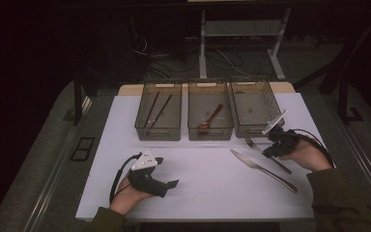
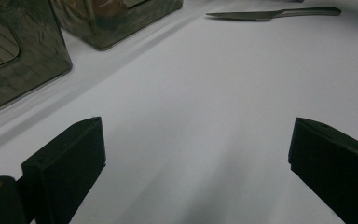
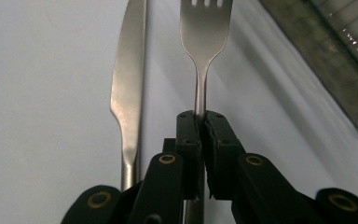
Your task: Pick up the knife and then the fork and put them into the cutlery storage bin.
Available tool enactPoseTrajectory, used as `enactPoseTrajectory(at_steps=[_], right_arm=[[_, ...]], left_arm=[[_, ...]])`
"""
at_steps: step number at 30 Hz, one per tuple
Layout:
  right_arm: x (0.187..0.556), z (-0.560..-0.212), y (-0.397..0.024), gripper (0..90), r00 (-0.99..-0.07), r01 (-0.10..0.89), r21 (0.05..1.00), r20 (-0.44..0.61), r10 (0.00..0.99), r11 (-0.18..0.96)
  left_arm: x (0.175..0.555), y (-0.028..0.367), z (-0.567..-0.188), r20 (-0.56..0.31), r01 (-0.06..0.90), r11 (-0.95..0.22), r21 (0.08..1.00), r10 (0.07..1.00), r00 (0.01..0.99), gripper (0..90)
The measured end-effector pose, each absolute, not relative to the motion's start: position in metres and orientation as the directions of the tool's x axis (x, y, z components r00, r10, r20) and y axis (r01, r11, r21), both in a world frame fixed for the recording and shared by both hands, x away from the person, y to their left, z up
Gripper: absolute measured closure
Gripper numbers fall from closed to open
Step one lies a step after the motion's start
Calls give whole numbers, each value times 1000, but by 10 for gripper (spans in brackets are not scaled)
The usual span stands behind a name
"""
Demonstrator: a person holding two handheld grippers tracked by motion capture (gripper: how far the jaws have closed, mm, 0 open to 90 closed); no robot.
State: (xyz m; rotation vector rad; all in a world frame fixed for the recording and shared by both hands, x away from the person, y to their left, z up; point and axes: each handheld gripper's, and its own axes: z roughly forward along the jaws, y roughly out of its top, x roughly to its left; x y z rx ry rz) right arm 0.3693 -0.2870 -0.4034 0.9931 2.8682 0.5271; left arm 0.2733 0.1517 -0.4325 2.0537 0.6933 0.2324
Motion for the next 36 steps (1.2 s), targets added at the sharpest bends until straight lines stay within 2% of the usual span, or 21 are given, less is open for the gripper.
enactPoseTrajectory(at_steps=[10, 21, 26, 36], right_arm=[[370, -379, -310, 838, -730, 608, 553, 108, 675, 570], [376, -345, -332, 837, -673, 536, 772, 147, 725, 341], [388, -333, -332, 837, -647, 517, 802, 138, 750, 298], [421, -317, -328, 837, -623, 488, 826, 102, 775, 283]], left_arm=[[273, 151, -432, -102, 381, -409, 829, 559, 823, 32], [272, 152, -431, -99, 377, -404, 833, 562, 821, 32], [272, 152, -431, -98, 378, -405, 833, 563, 820, 32], [272, 152, -431, -93, 373, -407, 834, 564, 821, 32]])
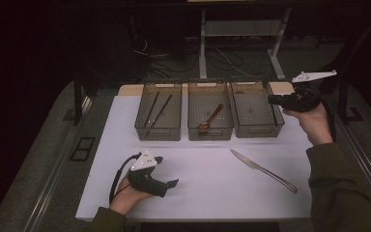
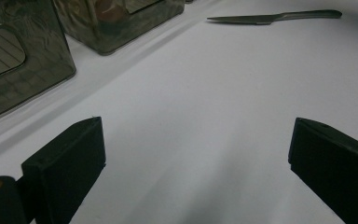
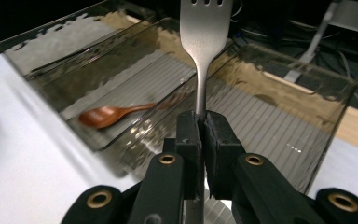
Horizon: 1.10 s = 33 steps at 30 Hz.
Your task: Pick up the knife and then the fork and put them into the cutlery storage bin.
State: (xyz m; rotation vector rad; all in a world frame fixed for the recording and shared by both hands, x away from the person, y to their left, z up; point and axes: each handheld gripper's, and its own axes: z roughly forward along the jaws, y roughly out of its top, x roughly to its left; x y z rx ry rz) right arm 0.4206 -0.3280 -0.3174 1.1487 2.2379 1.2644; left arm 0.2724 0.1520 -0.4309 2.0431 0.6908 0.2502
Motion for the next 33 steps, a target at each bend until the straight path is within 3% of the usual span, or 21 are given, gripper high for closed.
enactPoseTrajectory(at_steps=[14, 33], right_arm=[[465, -338, -327, 837, -557, 572, 767, 103, 824, 290], [475, -375, -325, 837, -555, 678, 623, 86, 828, 390]], left_arm=[[272, 152, -431, -93, 372, -408, 834, 560, 823, 32], [272, 151, -433, -94, 373, -419, 828, 552, 828, 32]])
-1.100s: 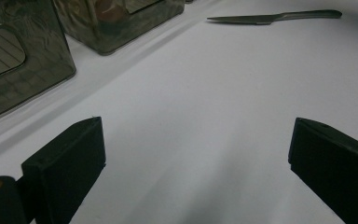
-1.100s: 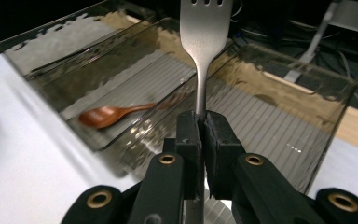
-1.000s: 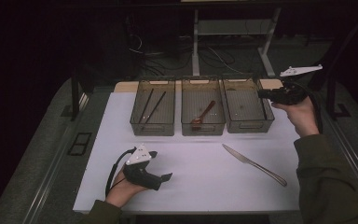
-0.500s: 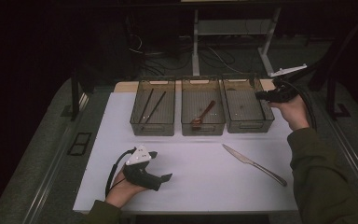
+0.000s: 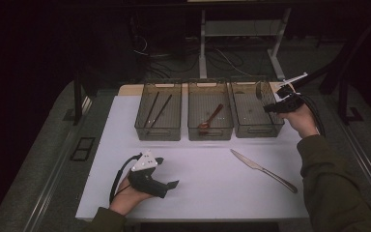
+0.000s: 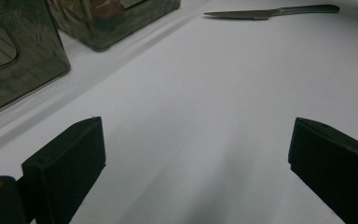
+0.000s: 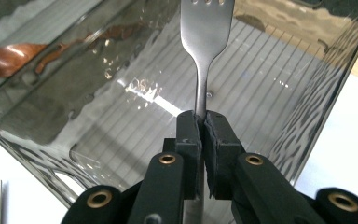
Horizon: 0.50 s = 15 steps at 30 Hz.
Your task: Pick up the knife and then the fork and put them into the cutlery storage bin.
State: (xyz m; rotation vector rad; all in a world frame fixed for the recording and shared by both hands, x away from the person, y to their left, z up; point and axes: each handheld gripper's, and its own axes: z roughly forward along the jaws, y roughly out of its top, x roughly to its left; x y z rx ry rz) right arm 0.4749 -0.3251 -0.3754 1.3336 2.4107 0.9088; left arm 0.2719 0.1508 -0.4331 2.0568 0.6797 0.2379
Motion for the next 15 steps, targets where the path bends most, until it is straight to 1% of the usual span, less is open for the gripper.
enactPoseTrajectory(at_steps=[12, 15], right_arm=[[481, -386, -322, 835, -567, 697, 583, 89, 819, 419], [482, -388, -321, 814, -569, 698, 582, 96, 817, 418]], left_arm=[[272, 150, -434, -96, 373, -421, 826, 548, 831, 33], [272, 150, -434, -96, 374, -421, 826, 548, 831, 33]])
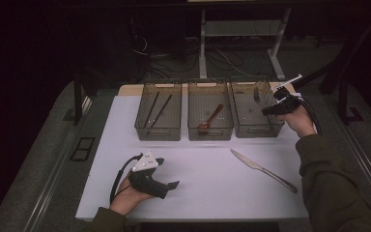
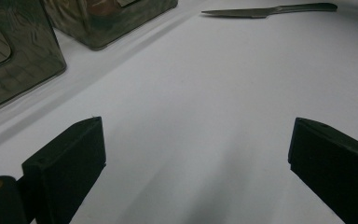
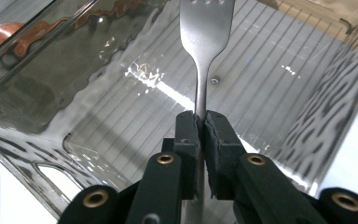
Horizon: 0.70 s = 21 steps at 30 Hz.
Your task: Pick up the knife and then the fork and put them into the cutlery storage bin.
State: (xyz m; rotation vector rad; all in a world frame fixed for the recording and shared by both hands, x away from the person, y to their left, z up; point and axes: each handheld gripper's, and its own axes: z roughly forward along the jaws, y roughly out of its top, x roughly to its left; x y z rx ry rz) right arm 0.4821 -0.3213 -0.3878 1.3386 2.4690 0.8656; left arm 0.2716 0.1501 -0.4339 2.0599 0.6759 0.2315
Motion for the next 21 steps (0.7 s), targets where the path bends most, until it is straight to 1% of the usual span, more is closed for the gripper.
enactPoseTrajectory(at_steps=[1, 2, 4, 11, 16, 21], right_arm=[[482, -388, -321, 752, -571, 701, 580, 107, 814, 415], [483, -388, -321, 719, -577, 696, 583, 106, 810, 419], [482, -387, -320, 678, -575, 691, 591, 102, 812, 416], [473, -376, -326, 538, -569, 672, 653, 151, 808, 350], [455, -364, -328, 495, -587, 635, 698, 158, 794, 330], [431, -357, -326, 483, -620, 604, 712, 137, 772, 359]], left_arm=[[272, 150, -434, -97, 374, -421, 826, 548, 831, 33], [272, 150, -434, -97, 374, -422, 826, 547, 831, 33], [272, 150, -434, -96, 373, -423, 826, 546, 832, 33], [271, 150, -434, -97, 374, -423, 825, 546, 832, 33], [271, 150, -434, -98, 374, -423, 825, 546, 832, 33], [271, 149, -434, -100, 375, -420, 826, 547, 831, 33]])
